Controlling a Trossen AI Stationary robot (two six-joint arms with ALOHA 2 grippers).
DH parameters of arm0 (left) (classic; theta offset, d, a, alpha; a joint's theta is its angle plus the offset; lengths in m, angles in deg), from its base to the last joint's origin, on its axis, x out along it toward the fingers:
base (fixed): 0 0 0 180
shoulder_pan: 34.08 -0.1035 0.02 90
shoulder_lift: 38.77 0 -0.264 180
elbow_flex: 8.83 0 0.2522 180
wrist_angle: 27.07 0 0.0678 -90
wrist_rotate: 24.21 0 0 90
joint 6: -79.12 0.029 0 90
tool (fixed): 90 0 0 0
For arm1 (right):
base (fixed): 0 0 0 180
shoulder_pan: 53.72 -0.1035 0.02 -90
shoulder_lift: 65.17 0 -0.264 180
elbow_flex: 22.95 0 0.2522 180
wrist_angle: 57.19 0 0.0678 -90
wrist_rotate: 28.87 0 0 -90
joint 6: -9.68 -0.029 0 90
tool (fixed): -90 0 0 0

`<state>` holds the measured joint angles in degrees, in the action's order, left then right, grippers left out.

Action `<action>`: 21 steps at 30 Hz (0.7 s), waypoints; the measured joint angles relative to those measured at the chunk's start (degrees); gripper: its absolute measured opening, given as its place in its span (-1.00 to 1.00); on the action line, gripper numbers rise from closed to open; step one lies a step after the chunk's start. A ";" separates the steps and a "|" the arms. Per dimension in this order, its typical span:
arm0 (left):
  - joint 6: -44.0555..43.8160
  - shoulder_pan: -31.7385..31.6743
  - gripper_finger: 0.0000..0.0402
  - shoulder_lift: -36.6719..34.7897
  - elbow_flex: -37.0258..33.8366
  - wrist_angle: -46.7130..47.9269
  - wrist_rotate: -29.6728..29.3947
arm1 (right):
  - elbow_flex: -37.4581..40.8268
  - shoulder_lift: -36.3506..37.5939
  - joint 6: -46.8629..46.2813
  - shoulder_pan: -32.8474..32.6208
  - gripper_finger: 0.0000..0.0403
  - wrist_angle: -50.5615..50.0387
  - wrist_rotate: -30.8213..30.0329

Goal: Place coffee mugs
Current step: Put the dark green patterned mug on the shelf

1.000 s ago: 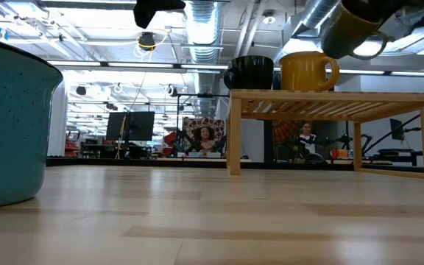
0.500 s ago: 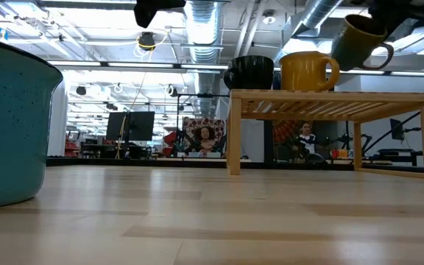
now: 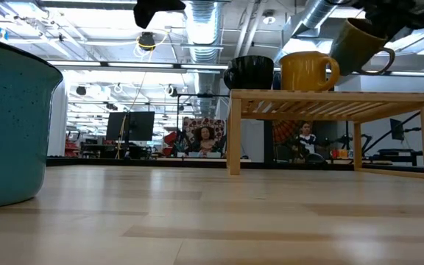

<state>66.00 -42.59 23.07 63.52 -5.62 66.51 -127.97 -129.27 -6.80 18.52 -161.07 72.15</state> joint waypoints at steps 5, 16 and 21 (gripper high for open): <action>-0.07 0.02 -0.17 0.12 0.00 -4.24 -1.30 | 0.53 1.56 -0.69 -1.78 -0.70 0.17 -0.22; -0.03 0.02 -0.17 2.03 0.02 -14.15 0.44 | 0.51 7.60 -1.25 -4.56 -0.70 0.15 7.32; -0.01 0.00 -0.17 2.03 0.02 -13.73 0.40 | 0.51 10.96 -3.32 -10.67 -0.70 0.12 15.23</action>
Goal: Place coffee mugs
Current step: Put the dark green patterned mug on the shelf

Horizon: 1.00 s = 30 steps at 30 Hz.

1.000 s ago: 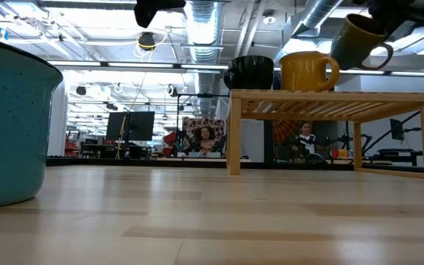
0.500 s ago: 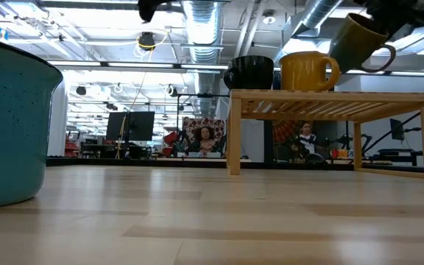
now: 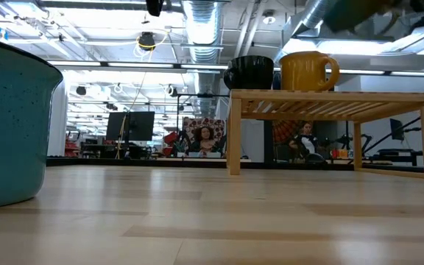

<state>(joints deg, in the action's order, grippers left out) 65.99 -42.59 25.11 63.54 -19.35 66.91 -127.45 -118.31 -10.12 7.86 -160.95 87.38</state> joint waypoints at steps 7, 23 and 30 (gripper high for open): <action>0.00 0.01 -0.17 0.00 0.00 1.67 0.02 | -0.04 1.06 -9.50 -17.82 -0.70 -0.17 2.77; -2.64 0.28 -0.17 0.00 0.00 5.79 0.15 | 6.29 -12.87 -24.54 -63.29 -0.70 -0.02 -9.90; -2.64 0.28 -0.17 0.00 0.00 5.69 0.17 | 14.17 -13.91 -37.29 -70.67 -0.70 0.69 -10.10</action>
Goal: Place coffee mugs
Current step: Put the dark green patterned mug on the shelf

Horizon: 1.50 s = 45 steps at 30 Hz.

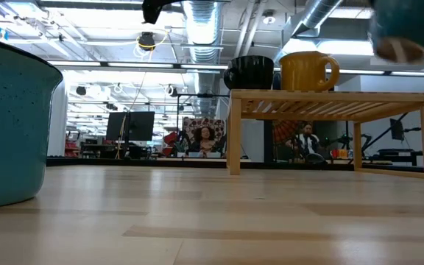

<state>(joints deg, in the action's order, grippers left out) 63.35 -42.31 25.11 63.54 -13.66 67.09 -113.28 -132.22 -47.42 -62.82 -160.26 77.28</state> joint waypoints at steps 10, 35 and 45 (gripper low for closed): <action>-0.44 0.00 -0.17 0.00 0.00 0.00 0.04 | 12.59 -5.82 -9.14 -4.43 -0.70 9.67 -2.20; -0.79 0.02 -0.17 0.00 0.00 1.07 1.45 | 13.37 -23.09 -0.01 -1.56 -0.56 27.21 0.09; 0.69 0.02 -0.17 0.00 0.00 1.13 1.42 | 12.91 -21.68 2.39 0.01 -0.21 30.02 -0.01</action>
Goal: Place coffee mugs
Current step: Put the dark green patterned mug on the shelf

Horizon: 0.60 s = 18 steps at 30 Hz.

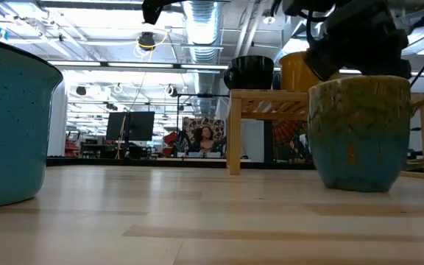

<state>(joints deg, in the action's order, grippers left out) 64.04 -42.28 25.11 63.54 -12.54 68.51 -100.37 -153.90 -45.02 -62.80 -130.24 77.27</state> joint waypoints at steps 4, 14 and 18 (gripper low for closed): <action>0.01 0.00 -0.17 0.00 0.00 0.05 0.00 | -0.87 0.05 5.46 0.27 -0.22 -0.81 -1.10; 0.03 0.00 -0.17 0.00 0.00 0.88 -0.07 | -1.51 13.19 10.14 -1.23 -0.24 -10.47 -10.05; -0.38 0.00 -0.17 0.00 0.00 1.39 -0.11 | 1.72 19.93 5.97 -7.47 -0.23 -9.69 -10.16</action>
<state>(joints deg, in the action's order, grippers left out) 63.66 -42.28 25.11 63.54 -11.15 68.40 -98.65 -133.97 -39.06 -70.27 -139.93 67.10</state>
